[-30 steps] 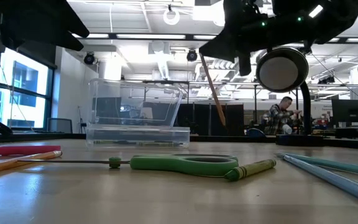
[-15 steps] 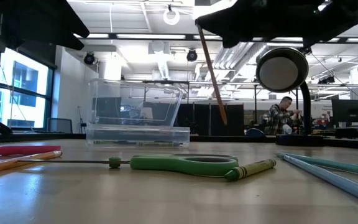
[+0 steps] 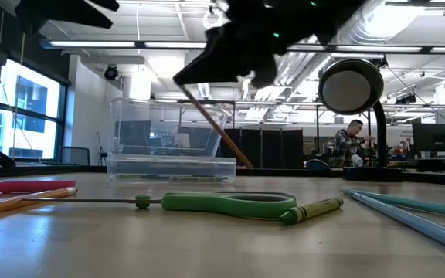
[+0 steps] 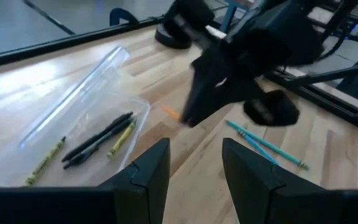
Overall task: Pick & place school supplies into a supply box
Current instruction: Put the right yellow pencil into the supply box, then put the right blue pencil into the supply box
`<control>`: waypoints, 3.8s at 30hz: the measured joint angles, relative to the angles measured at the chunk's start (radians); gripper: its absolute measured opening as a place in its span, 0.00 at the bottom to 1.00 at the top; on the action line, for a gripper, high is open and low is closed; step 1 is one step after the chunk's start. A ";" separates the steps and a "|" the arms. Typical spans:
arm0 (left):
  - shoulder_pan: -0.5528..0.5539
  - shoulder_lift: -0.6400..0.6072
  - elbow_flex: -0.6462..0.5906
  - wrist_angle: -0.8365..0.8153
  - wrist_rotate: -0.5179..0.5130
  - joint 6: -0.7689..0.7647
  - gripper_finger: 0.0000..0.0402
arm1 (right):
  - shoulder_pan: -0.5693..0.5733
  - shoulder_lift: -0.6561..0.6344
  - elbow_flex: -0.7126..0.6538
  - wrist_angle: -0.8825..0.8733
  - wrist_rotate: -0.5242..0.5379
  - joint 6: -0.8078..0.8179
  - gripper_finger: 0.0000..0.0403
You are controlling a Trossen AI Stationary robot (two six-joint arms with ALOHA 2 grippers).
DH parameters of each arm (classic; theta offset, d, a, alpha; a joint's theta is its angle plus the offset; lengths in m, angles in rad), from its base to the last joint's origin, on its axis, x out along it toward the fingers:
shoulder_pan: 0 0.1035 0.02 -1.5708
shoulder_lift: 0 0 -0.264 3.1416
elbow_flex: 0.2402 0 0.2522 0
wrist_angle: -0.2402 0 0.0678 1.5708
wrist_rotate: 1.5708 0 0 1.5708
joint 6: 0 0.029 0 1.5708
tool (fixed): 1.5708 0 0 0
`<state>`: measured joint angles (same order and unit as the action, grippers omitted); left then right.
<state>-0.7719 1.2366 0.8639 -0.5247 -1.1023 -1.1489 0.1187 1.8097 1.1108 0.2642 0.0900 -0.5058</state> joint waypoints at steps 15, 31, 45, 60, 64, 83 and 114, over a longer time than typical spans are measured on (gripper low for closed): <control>0.000 -0.023 0.018 -0.001 0.014 0.152 0.44 | 0.026 0.142 0.203 -0.099 0.042 -0.172 0.00; 0.000 -0.024 0.085 0.009 0.010 0.261 0.45 | -0.042 0.185 0.200 -0.027 -0.017 -0.212 0.00; 0.000 -0.024 0.086 0.010 0.018 0.255 0.45 | -0.176 0.236 0.200 0.003 -0.048 -0.082 0.03; 0.000 -0.024 0.086 0.010 0.027 0.254 0.44 | -0.200 0.236 0.200 0.018 -0.095 -0.052 0.24; 0.000 -0.024 0.086 0.010 0.027 0.254 0.44 | -0.161 0.218 0.200 -0.003 0.018 -0.053 0.28; 0.000 -0.024 0.086 0.008 0.032 0.250 0.45 | 0.153 0.011 0.200 -0.902 0.063 0.828 0.25; 0.000 -0.023 0.085 0.008 0.371 0.174 0.45 | 0.470 0.011 0.200 -1.173 -0.199 1.781 0.19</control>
<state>-0.7723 1.2133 0.9493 -0.5171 -0.7312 -0.9745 0.5891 1.8202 1.3106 -0.9085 -0.1093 1.2748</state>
